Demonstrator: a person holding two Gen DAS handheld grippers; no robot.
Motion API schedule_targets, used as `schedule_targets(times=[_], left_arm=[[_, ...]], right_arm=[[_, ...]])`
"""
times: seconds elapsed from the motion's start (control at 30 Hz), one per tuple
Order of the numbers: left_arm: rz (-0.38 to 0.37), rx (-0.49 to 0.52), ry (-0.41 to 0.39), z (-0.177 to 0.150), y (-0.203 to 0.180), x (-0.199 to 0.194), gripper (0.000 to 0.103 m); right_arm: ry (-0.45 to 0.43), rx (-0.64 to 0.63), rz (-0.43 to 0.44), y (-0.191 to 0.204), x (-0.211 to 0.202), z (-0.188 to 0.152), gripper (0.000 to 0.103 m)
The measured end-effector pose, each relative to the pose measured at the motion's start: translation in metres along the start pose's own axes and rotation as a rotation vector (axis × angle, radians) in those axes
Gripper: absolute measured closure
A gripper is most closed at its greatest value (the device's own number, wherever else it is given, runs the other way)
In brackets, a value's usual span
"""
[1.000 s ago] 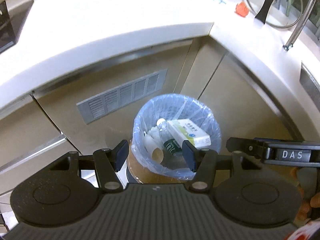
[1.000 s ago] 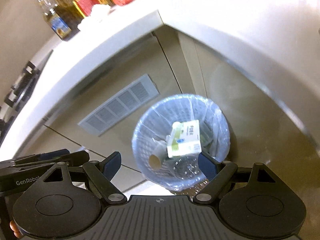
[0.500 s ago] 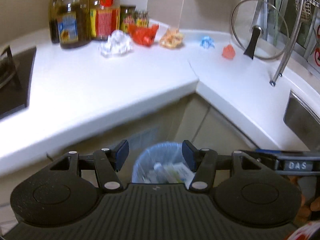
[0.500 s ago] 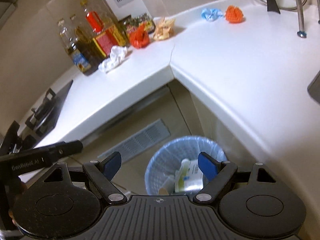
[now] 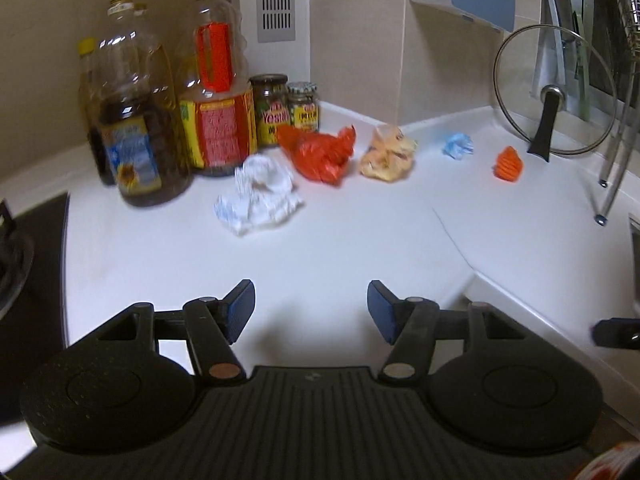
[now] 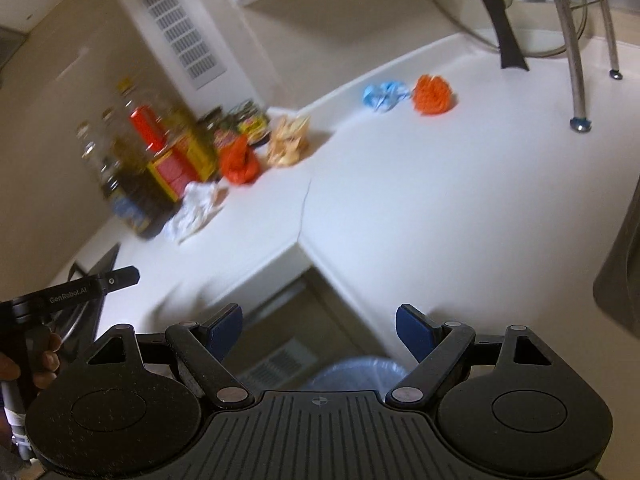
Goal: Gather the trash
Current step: 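Grasp the crumpled white tissue with the left gripper while the right reaches the yellow snack bag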
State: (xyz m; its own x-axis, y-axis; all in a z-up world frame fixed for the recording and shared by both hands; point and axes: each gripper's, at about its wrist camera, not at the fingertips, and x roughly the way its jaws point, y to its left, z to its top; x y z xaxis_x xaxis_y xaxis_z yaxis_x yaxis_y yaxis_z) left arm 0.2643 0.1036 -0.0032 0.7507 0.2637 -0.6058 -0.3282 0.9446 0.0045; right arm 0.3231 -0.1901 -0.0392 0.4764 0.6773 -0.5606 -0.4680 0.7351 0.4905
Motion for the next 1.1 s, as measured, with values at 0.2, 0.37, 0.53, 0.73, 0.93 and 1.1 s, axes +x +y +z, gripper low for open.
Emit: schedule_targets(times=[0.2,0.37,0.53,0.73,0.93,1.1], left_arm=[[0.014,0.082,-0.015,0.026,0.016,0.047,0.044],[0.007,0.106,-0.019,0.04,0.028,0.077,0.042],[-0.007,0.127,-0.02,0.049,0.036,0.103,0.034],[-0.031,0.154,0.021,0.053,0.044,0.136,0.034],[-0.04,0.181,0.067,0.049,0.05,0.158,0.036],[-0.061,0.171,0.091,0.046,0.058,0.164,0.062]], right_arm=[[-0.039,0.05,-0.056,-0.009,0.014,0.024,0.019],[-0.052,0.083,-0.098,-0.013,0.027,0.034,0.019],[-0.058,0.111,-0.128,-0.013,0.037,0.04,0.019],[-0.052,0.131,-0.148,-0.011,0.046,0.041,0.019],[-0.048,0.154,-0.172,-0.012,0.049,0.041,0.019],[-0.044,0.164,-0.184,-0.011,0.053,0.042,0.019]])
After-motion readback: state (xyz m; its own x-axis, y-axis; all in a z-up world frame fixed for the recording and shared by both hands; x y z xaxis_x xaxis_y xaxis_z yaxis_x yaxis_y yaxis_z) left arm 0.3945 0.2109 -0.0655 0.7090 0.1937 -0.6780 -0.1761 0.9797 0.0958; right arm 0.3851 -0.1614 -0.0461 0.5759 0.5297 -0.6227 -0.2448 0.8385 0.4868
